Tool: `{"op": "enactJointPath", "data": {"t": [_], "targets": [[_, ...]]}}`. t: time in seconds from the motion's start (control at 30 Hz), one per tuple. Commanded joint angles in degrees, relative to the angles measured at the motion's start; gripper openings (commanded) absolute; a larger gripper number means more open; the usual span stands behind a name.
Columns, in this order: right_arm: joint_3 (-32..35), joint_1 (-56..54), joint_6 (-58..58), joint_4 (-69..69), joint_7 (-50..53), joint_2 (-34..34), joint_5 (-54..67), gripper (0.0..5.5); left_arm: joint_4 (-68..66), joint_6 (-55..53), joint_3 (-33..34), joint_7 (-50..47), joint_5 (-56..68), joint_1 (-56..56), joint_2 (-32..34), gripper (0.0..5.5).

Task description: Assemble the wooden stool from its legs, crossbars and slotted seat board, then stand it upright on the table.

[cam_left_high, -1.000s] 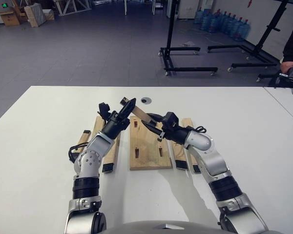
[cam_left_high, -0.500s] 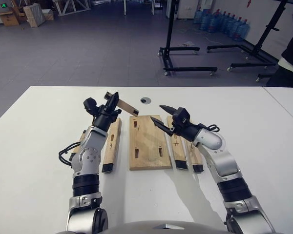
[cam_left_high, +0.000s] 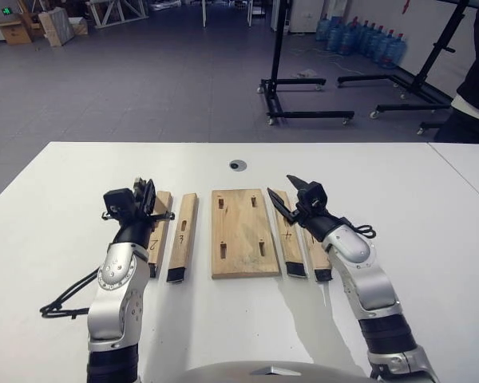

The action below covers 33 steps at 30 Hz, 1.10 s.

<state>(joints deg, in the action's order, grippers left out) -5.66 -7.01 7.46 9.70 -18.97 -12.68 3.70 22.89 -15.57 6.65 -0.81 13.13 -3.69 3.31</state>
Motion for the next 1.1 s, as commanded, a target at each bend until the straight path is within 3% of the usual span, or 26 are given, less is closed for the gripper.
{"op": "enactJointPath", "data": {"t": [0.03, 0.3, 1.1], "targets": [[-0.6, 0.3, 0.8, 1.4, 2.0, 1.5, -1.0, 2.93, -0.8, -0.6, 1.0, -0.7, -1.4, -0.7, 0.7, 0.37], [-1.2, 0.8, -0.3, 0.4, 3.4, 2.9, -1.6, 2.93, -5.1, -1.5, 3.9, 0.4, -0.2, 3.5, 1.9, 0.37], [-1.0, -0.6, -1.2, -1.2, 2.9, 2.8, -1.7, 2.93, -11.9, 0.6, 3.1, 1.6, -3.5, 5.9, 3.4, 0.37]]}}
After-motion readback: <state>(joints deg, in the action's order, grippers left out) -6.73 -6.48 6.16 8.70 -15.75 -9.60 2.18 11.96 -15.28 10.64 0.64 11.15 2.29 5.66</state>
